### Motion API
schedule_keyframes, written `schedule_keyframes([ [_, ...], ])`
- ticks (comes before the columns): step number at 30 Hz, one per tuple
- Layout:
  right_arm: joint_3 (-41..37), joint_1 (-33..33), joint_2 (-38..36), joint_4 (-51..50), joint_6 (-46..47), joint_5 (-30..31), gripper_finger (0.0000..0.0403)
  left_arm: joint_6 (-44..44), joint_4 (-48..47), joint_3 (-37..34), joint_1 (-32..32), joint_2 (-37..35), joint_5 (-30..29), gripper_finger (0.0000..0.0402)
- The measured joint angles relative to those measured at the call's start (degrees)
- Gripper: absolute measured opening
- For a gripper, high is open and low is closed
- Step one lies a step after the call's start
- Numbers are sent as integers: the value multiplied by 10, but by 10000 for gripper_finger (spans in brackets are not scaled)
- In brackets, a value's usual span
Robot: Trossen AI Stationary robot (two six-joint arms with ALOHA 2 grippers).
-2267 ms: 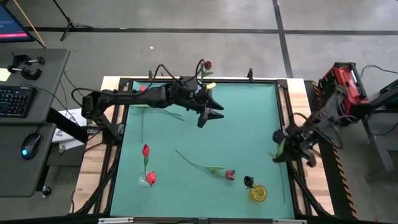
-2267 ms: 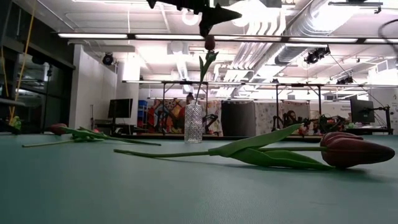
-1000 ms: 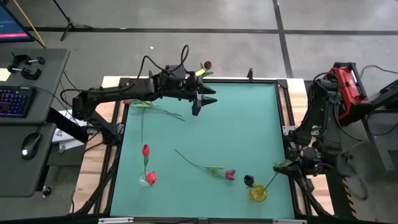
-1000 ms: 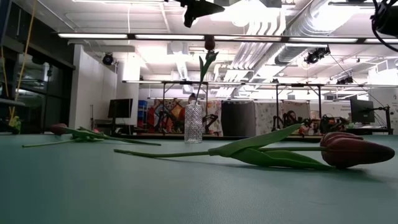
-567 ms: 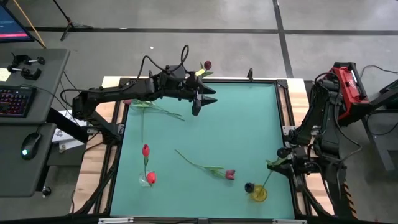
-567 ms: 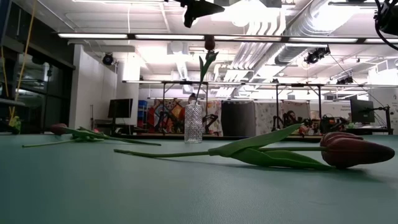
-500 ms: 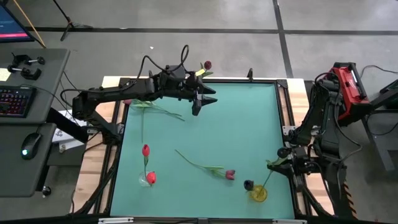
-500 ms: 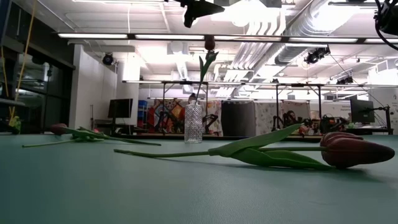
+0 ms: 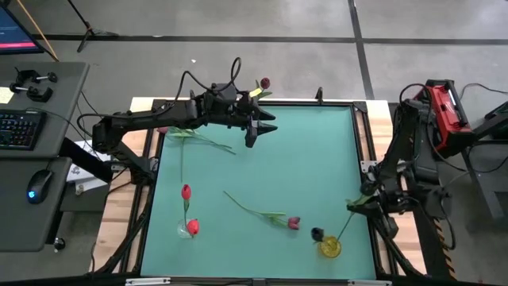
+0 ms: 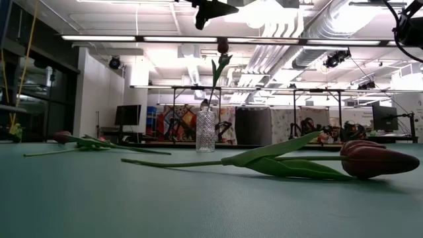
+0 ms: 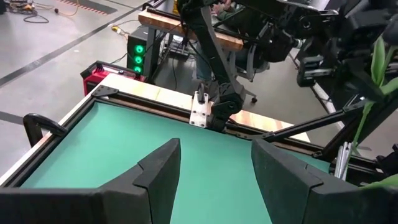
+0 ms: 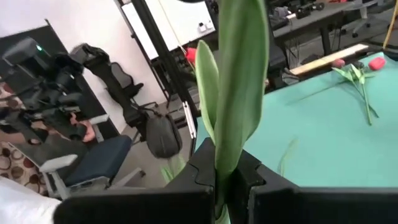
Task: Sort flowers into vase by color
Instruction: Put the bottom black flower into the yellow vase
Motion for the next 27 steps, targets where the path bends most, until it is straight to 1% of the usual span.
schedule_keyframes([
  [4, -1, -1, 20, -48, 69, 0, 0, 0, 0, 0, 0, 0, 0, 183],
  [8, -1, -1, 44, -75, 132, 6, 0, 0, 0, 0, 0, 0, 0, 183],
  [16, -1, -7, 64, -67, 149, 24, 0, 0, 0, 0, 0, 0, 0, 183],
  [21, -1, -15, 76, -72, 170, -10, 0, 0, 0, 0, 0, 0, 0, 183],
  [25, -1, -16, 78, -72, 213, -94, 0, 0, 0, 0, 0, 0, 0, 183],
  [27, -1, -16, 78, -72, 231, -123, 1, 0, 0, 0, 0, 0, 0, 183],
])
